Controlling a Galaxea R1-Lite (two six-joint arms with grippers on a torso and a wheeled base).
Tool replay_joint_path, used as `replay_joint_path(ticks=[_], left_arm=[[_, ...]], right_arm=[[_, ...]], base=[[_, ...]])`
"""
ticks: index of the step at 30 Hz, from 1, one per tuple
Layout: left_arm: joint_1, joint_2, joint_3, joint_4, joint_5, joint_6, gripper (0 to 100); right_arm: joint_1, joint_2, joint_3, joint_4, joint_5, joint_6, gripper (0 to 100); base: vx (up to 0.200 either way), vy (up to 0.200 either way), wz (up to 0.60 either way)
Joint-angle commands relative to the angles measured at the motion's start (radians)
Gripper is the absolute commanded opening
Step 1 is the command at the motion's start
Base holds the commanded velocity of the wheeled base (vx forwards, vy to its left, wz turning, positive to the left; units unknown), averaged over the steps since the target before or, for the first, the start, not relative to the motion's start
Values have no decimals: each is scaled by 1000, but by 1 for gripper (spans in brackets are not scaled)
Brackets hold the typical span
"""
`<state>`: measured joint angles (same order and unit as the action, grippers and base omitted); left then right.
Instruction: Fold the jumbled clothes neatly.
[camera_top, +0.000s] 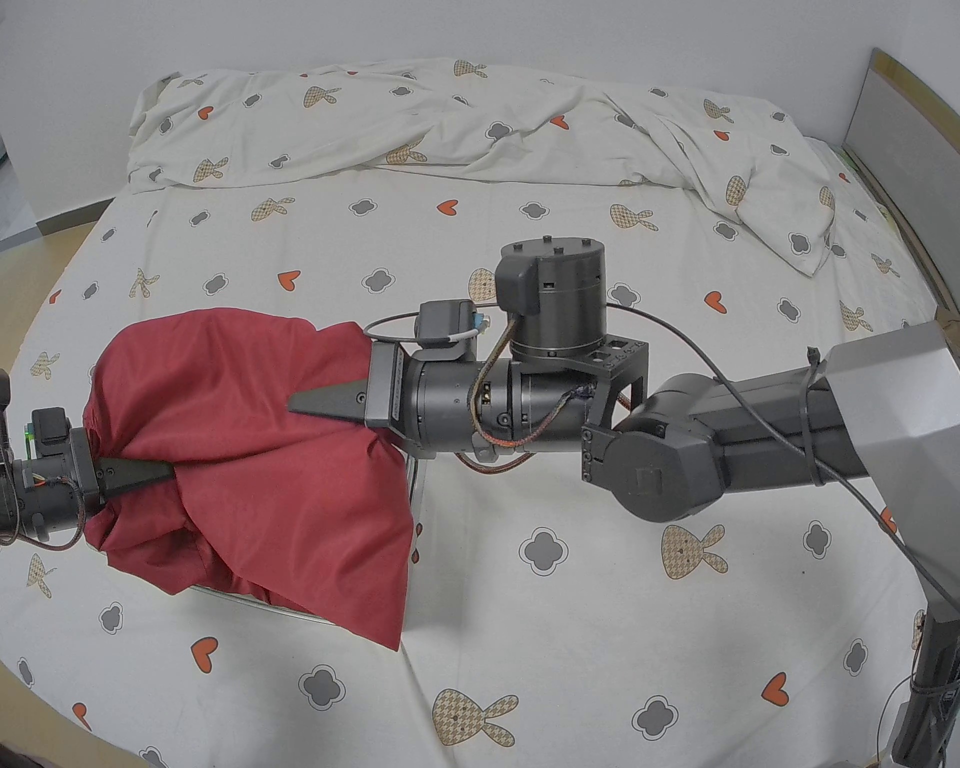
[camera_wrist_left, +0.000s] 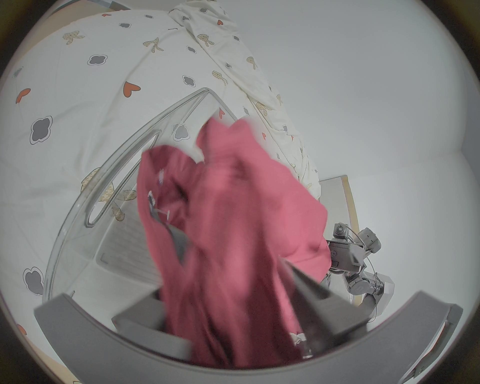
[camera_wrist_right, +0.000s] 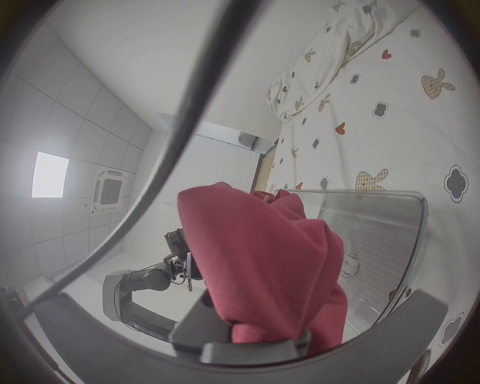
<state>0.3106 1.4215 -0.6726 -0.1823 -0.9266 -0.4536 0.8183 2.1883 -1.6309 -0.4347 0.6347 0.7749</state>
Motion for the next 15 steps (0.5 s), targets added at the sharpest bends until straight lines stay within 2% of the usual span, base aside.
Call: replay_joint_path(ticks=[1, 4, 5, 7, 8, 15], left_arm=[[1, 13, -2, 0, 0, 0, 0], [1, 17, -4, 0, 0, 1, 0], [1, 20, -4, 0, 0, 1, 0], [1, 28, -1, 0, 0, 3, 0], [-1, 31, -1, -2, 0, 3, 100], [-1, 45, -10, -2, 2, 1, 100]], right_arm=[[-2, 10, -3, 1, 0, 0, 0], [-4, 22, -4, -1, 0, 0, 0], [-4, 22, -4, -1, 0, 0, 100], [-5, 24, -4, -1, 0, 0, 100], [-7, 22, -4, -1, 0, 0, 100], [-11, 11, -3, -1, -1, 0, 100]], base=[[0, 0, 0], [0, 0, 0], [0, 0, 0], [0, 0, 0], [0, 0, 0], [0, 0, 0]])
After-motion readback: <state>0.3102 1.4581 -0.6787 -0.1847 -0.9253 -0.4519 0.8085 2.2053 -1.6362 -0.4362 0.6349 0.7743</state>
